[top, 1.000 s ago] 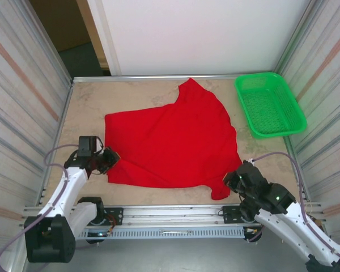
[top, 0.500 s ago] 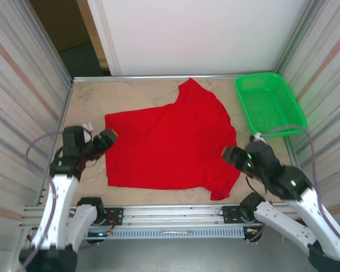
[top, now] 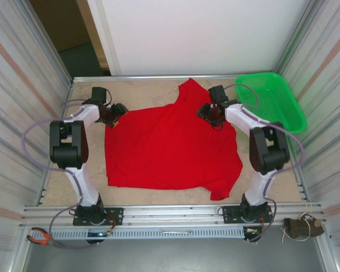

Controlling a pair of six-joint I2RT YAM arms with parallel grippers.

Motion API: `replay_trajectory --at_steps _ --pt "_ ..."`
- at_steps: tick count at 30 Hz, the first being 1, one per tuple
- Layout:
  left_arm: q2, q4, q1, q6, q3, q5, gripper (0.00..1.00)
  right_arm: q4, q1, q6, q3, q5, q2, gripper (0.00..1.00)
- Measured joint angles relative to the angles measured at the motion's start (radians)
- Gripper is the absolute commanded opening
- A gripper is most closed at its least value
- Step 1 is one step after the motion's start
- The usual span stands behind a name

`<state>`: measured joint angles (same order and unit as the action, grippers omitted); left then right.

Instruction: Fold the inside-out t-shirt

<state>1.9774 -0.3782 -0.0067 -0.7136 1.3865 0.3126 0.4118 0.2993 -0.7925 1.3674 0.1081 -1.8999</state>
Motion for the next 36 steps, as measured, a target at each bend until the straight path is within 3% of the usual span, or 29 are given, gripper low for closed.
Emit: replay_trajectory --at_steps 10,21,25,31,36 --pt "0.317 -0.045 0.024 -0.013 0.401 0.000 0.68 0.047 -0.095 -0.158 0.258 0.020 -0.277 0.52" --pt "0.667 -0.167 0.043 -0.070 0.998 0.004 0.68 0.244 -0.132 -0.225 0.863 0.030 -0.625 0.51" --pt "0.707 -0.156 0.063 -0.108 1.061 0.021 0.68 0.271 -0.147 -0.217 1.008 0.064 -0.710 0.50" --pt "0.700 -0.100 0.100 -0.129 1.054 0.081 0.68 0.237 -0.156 -0.122 0.956 0.153 -0.669 0.51" --pt "0.483 -0.045 0.105 -0.097 0.772 0.124 0.68 0.177 -0.126 -0.074 0.587 0.156 -0.361 0.53"
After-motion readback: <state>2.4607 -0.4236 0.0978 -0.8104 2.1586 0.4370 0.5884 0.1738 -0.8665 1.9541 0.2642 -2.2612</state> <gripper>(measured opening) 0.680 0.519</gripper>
